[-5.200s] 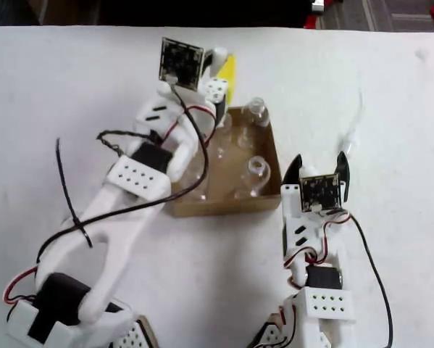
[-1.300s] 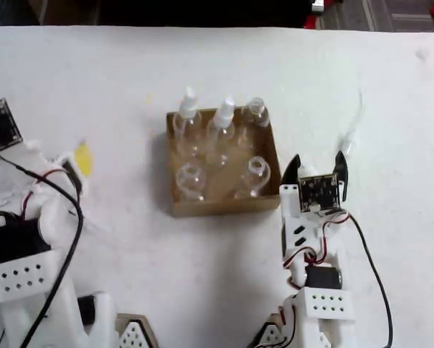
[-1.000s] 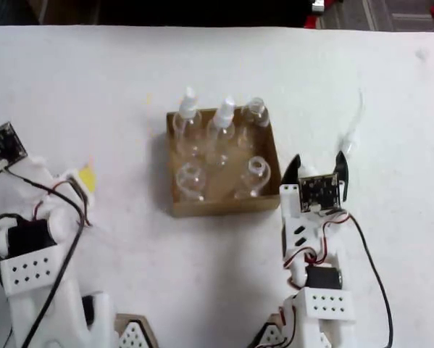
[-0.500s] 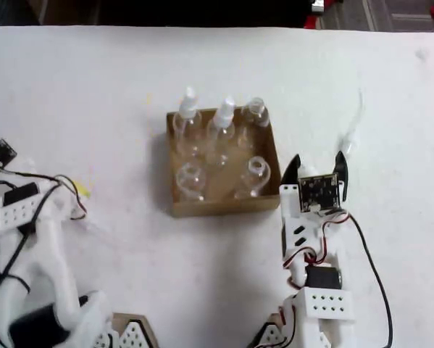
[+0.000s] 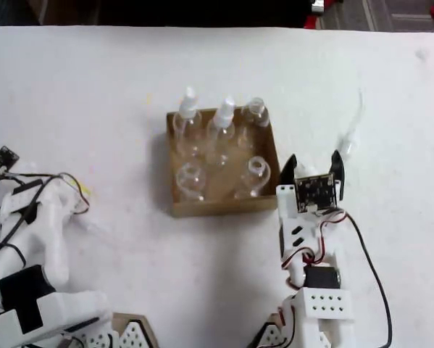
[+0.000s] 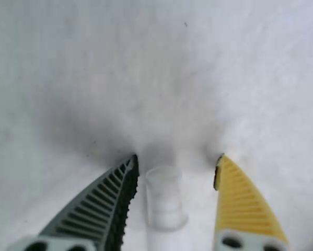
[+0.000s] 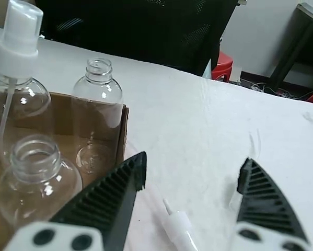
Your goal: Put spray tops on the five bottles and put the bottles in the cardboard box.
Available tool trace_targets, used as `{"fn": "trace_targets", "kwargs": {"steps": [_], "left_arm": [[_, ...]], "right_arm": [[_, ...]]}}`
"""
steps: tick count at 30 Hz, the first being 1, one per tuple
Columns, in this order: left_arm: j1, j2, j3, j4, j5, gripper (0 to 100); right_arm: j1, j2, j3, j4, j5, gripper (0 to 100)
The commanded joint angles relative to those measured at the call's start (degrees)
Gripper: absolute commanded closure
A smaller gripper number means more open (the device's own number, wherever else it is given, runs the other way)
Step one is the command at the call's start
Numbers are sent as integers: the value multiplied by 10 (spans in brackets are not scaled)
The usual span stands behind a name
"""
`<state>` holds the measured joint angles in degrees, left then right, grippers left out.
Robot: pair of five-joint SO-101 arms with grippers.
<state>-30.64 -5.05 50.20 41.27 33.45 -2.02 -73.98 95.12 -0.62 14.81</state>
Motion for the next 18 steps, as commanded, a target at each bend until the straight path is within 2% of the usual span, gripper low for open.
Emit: {"fn": "trace_targets", "kwargs": {"steps": [1, 6, 12, 15, 18], "left_arm": [[34, 5, -29, -11, 17, 779], [55, 5, -29, -11, 54, 793], [54, 5, -32, -11, 56, 986], [53, 0, -33, -11, 56, 959], [51, -22, -63, 19, 56, 981]], "right_arm": [[-3, -3, 8, -10, 7, 738], [-3, -3, 8, -10, 7, 738], [-3, -3, 8, -10, 7, 738], [-2, -3, 8, -10, 7, 738], [-2, -3, 8, -10, 7, 738]]}}
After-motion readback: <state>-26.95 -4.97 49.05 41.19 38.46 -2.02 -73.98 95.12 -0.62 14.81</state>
